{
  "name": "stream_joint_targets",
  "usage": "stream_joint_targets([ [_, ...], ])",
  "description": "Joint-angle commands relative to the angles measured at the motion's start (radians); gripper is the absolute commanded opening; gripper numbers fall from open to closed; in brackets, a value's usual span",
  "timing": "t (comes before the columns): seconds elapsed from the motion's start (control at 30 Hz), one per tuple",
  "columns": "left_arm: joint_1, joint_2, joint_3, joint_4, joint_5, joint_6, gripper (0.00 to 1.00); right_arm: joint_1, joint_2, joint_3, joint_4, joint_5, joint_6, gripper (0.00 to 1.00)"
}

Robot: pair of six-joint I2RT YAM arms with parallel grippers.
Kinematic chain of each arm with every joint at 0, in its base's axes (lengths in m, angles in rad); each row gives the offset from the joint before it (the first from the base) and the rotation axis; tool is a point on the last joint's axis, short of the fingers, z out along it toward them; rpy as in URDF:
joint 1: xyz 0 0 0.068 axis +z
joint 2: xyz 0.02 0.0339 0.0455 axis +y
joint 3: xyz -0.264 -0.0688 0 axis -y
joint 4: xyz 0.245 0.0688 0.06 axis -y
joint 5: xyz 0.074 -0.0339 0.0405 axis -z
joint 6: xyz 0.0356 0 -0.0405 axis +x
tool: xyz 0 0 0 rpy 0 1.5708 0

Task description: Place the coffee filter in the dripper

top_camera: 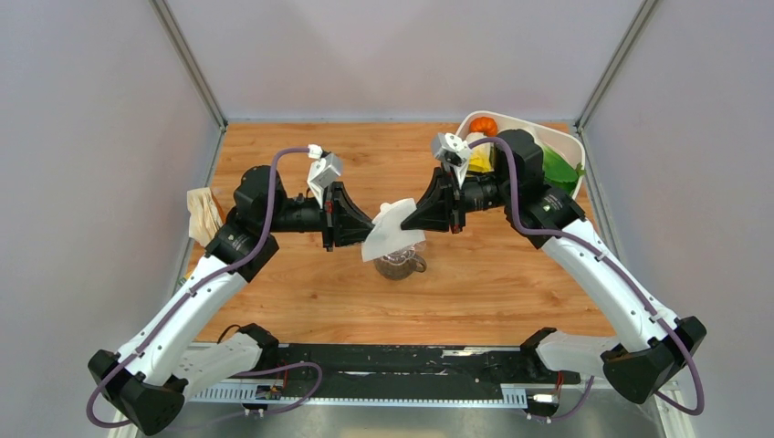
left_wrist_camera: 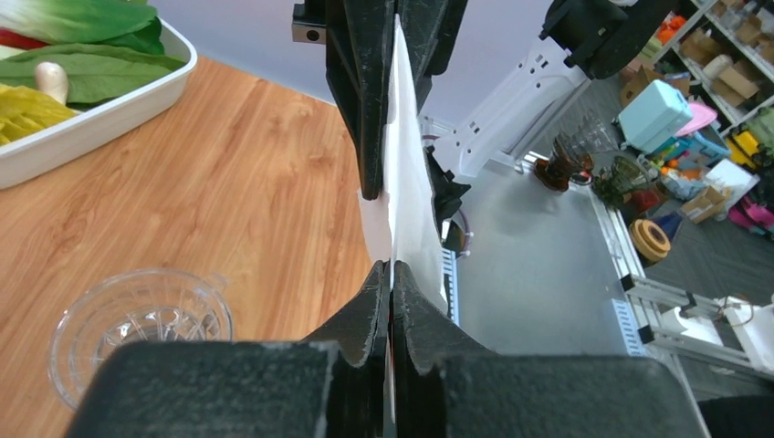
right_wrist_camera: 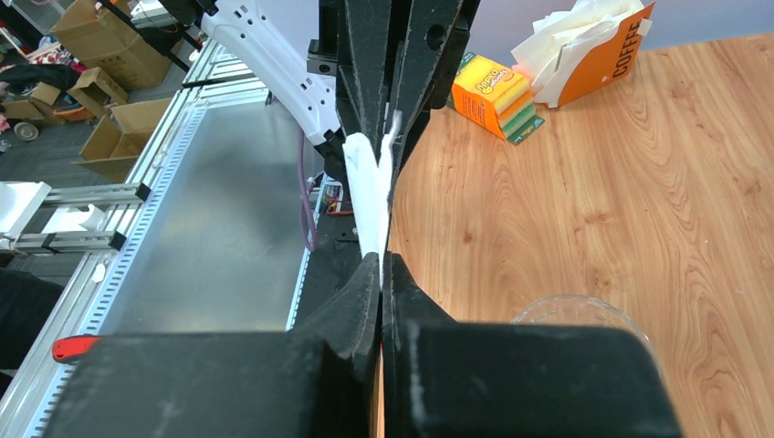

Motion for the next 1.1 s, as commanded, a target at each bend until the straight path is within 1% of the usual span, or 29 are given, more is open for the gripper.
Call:
stream_joint_targets([
  [0.0, 0.006, -0.006, 0.025, -0.048, -0.052, 0.058, 0.14, -0.004, -0.016, 0.000, 0.022, -0.010, -0.010, 0.00],
  [0.03, 0.006, 0.000, 0.046, -0.092, -0.081, 0.085, 0.32, -0.005, -0.015, 0.002, 0.021, -0.007, -0.009, 0.00],
  [0.07, 0.006, 0.002, 0.058, -0.112, -0.092, 0.099, 0.41, -0.005, -0.014, 0.000, 0.020, -0.005, -0.007, 0.00],
  [0.1, 0.004, 0.008, 0.076, -0.147, -0.109, 0.125, 0.58, -0.005, -0.012, 0.000, 0.020, -0.004, -0.004, 0.00],
  [0.13, 0.005, 0.010, 0.083, -0.160, -0.119, 0.140, 0.65, -0.005, -0.010, -0.003, 0.020, 0.000, 0.000, 0.00],
  [0.27, 0.005, -0.002, 0.097, -0.196, -0.169, 0.183, 0.70, -0.005, -0.004, -0.006, 0.021, -0.004, 0.000, 0.00],
  [0.5, -0.019, 0.040, 0.086, -0.166, -0.080, 0.135, 0.71, 0.006, 0.012, 0.016, 0.029, -0.033, -0.015, 0.00],
  [0.7, -0.022, 0.063, 0.054, -0.037, -0.013, 0.046, 0.65, 0.019, 0.013, 0.018, 0.029, -0.038, -0.026, 0.00],
  [0.8, -0.023, 0.071, 0.050, -0.018, -0.010, 0.032, 0.58, 0.020, 0.009, 0.012, 0.029, -0.045, -0.032, 0.00],
  [0.83, -0.023, 0.072, 0.050, -0.017, -0.011, 0.031, 0.52, 0.020, 0.007, 0.009, 0.029, -0.047, -0.031, 0.01],
  [0.87, -0.023, 0.073, 0.047, -0.015, -0.012, 0.030, 0.48, 0.020, 0.005, 0.008, 0.029, -0.050, -0.032, 0.03],
  [0.9, -0.023, 0.072, 0.045, -0.012, -0.012, 0.028, 0.36, 0.020, 0.003, 0.005, 0.029, -0.051, -0.031, 0.03],
  [0.93, -0.023, 0.071, 0.043, -0.009, -0.009, 0.028, 0.27, 0.020, 0.000, 0.003, 0.029, -0.050, -0.031, 0.04],
  [0.97, -0.023, 0.070, 0.042, -0.012, -0.007, 0.029, 0.10, 0.019, -0.003, 0.002, 0.028, -0.047, -0.031, 0.06],
  [1.0, -0.023, 0.068, 0.045, -0.019, -0.009, 0.036, 0.05, 0.018, -0.008, -0.001, 0.026, -0.042, -0.030, 0.10],
  [1.03, -0.023, 0.064, 0.049, -0.046, -0.023, 0.065, 0.01, 0.015, -0.012, -0.002, 0.024, -0.030, -0.030, 0.17],
  [1.07, -0.023, 0.060, 0.061, -0.069, -0.034, 0.086, 0.01, 0.009, -0.016, -0.004, 0.019, -0.015, -0.028, 0.28],
])
